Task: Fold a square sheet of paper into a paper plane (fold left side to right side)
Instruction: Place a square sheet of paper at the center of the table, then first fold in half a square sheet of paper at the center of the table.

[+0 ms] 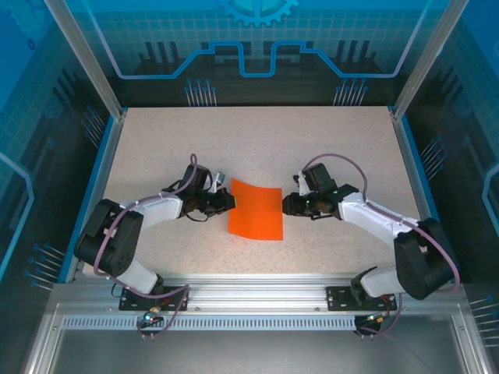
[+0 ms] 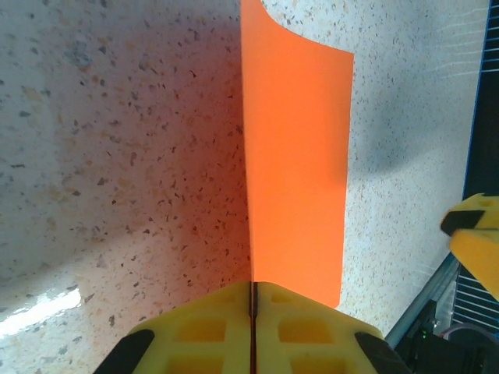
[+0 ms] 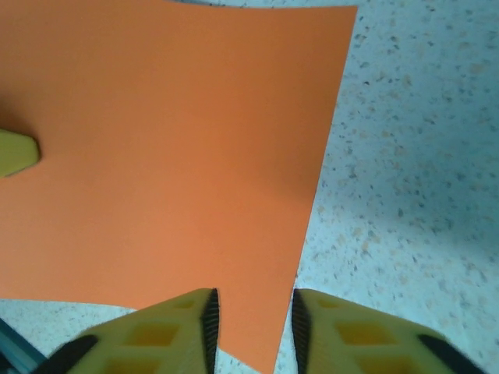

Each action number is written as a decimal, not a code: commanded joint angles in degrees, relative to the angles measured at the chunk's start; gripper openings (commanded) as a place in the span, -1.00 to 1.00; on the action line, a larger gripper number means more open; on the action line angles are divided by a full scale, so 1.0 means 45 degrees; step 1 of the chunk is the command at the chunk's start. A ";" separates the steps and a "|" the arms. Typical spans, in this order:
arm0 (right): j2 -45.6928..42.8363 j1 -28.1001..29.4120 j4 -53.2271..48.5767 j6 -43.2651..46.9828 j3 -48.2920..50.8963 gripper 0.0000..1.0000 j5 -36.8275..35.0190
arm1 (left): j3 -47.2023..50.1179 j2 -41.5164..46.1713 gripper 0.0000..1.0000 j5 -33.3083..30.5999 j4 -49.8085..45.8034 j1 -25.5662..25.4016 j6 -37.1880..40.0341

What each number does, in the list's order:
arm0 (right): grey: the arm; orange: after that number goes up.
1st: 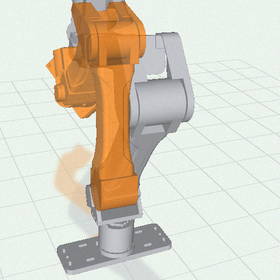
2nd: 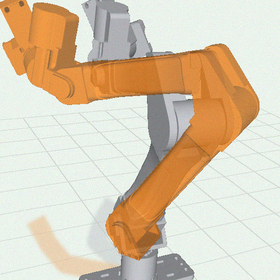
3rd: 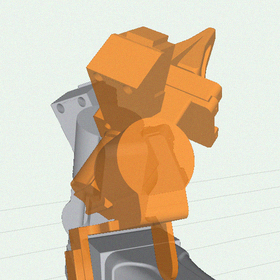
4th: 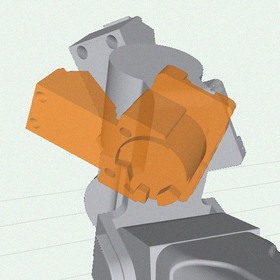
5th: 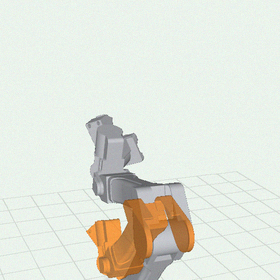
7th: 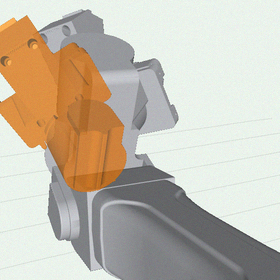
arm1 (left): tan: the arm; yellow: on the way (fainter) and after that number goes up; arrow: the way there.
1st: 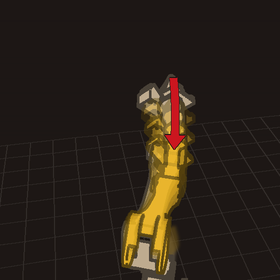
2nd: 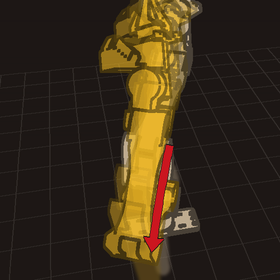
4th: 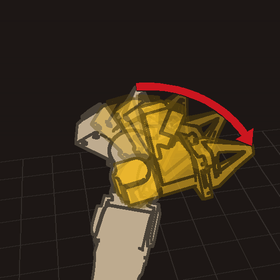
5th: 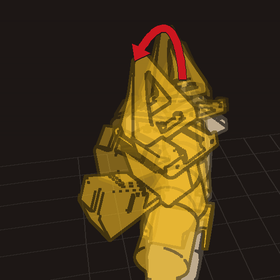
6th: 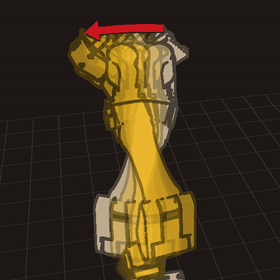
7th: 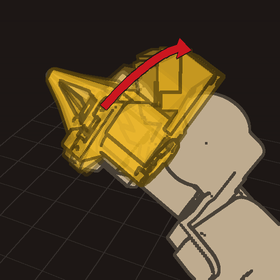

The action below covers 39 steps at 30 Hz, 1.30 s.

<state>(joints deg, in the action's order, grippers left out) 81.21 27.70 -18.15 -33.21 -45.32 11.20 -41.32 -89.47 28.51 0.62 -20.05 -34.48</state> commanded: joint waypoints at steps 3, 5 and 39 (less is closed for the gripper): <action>0.1629 0.0323 0.1039 -0.0842 -0.0645 -0.76 0.0109 | -0.0385 0.0184 -0.85 -0.0544 -0.0903 -0.0069 0.0146; 0.2221 0.0386 0.1104 -0.0789 -0.1020 -0.83 -0.0010 | -0.0522 0.0096 -0.85 -0.0631 -0.0815 -0.0070 0.0031; 0.4643 0.0661 0.0480 -0.0725 -0.2039 -0.80 -0.0857 | -0.3462 -0.1966 0.06 0.1066 -0.0374 -0.1368 -0.0632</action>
<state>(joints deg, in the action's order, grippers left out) 103.09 29.65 -14.33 -36.05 -56.36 7.86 -54.98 -96.40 31.00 -2.50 -25.21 -36.21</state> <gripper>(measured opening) 0.100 0.523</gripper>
